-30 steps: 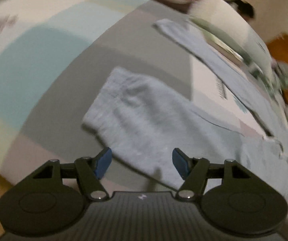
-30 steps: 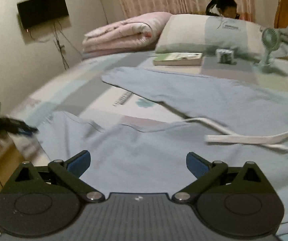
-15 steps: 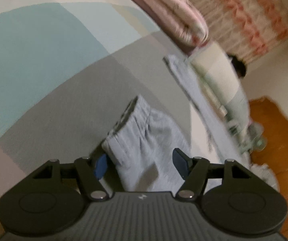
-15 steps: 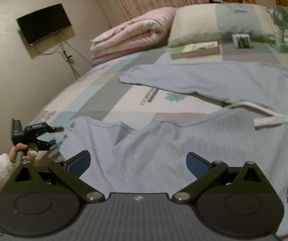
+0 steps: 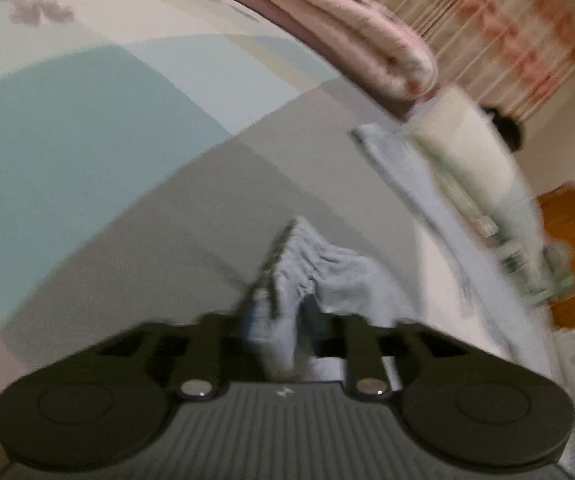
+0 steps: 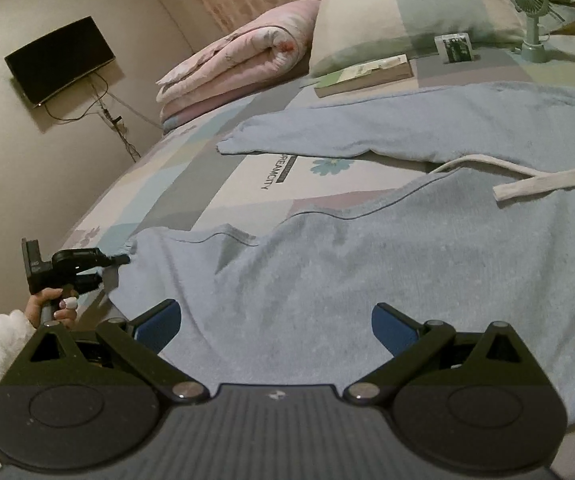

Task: Fold clothes
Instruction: 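Open the right gripper off the waistband while the left gripper holds the cuffs, then open the left gripper, release the cuffs and lift it away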

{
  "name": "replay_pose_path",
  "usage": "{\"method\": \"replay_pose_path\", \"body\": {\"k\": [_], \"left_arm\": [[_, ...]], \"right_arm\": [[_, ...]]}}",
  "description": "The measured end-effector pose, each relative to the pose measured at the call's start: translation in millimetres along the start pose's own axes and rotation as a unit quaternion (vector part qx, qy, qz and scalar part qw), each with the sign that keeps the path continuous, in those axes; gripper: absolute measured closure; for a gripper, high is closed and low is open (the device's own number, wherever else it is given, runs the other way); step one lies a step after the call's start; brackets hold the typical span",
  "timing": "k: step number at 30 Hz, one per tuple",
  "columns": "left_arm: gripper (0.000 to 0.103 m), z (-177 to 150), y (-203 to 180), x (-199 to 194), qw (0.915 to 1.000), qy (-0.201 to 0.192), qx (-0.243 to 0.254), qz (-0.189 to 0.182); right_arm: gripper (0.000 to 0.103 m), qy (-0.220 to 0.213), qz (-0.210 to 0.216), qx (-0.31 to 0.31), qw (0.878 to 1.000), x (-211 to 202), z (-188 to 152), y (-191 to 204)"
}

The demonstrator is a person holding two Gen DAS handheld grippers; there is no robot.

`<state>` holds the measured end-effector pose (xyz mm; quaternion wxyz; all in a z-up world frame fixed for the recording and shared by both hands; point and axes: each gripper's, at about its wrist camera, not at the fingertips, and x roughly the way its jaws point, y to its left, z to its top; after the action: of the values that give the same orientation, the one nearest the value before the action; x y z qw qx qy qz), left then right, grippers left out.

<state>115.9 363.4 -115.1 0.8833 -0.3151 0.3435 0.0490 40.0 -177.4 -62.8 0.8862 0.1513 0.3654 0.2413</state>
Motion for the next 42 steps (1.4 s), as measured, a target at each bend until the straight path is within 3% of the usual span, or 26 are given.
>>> {"method": "replay_pose_path", "body": {"k": [15,20,22,24,27,33,35,37,39,41,42], "left_arm": [[0.093,-13.3,20.8,-67.1,0.9984,-0.012,-0.025,0.049],[0.093,-18.3,31.7,-69.6,0.9977,-0.012,-0.035,0.057],[0.091,-15.6,22.2,-72.9,0.9977,-0.019,-0.01,0.065],[0.082,-12.5,11.5,-76.4,0.9968,-0.027,0.019,0.073],[0.081,-7.8,-4.5,-81.7,0.9938,-0.038,0.062,0.085],[0.052,1.5,-36.5,-92.3,0.9813,-0.061,0.147,0.108],[0.039,-6.5,-60.5,-77.2,0.9792,-0.035,0.19,0.062],[0.035,-17.9,-80.5,-53.9,0.9746,0.006,0.224,0.011],[0.035,-27.6,-89.2,-30.0,0.972,0.041,0.231,-0.008],[0.036,-33.4,-87.9,-12.0,0.9722,0.047,0.228,0.025],[0.036,-34.5,-82.8,-8.4,0.9693,0.04,0.232,0.07]], "right_arm": [[0.0,0.001,-0.013,0.009,1.0,2.7,1.8,-7.1],[0.0,0.006,-0.011,0.011,1.0,6.1,1.1,-8.8],[0.0,0.006,-0.01,0.011,1.0,5.7,0.7,-9.3],[0.0,0.007,-0.012,0.013,1.0,5.3,0.7,-9.8],[0.0,0.007,-0.014,0.015,1.0,4.8,0.4,-10.0],[0.0,0.014,-0.018,0.015,1.0,10.4,-0.3,-10.2],[0.0,0.017,-0.02,0.013,1.0,12.7,-1.0,-8.4],[0.0,0.021,-0.022,0.008,1.0,13.7,-1.6,-5.4],[0.0,0.021,-0.029,-0.001,0.999,12.2,-1.9,-3.1],[0.0,0.022,-0.036,-0.009,0.999,11.2,-2.0,-1.7],[0.0,0.022,-0.041,-0.012,0.999,10.8,-2.1,-1.4]]}}
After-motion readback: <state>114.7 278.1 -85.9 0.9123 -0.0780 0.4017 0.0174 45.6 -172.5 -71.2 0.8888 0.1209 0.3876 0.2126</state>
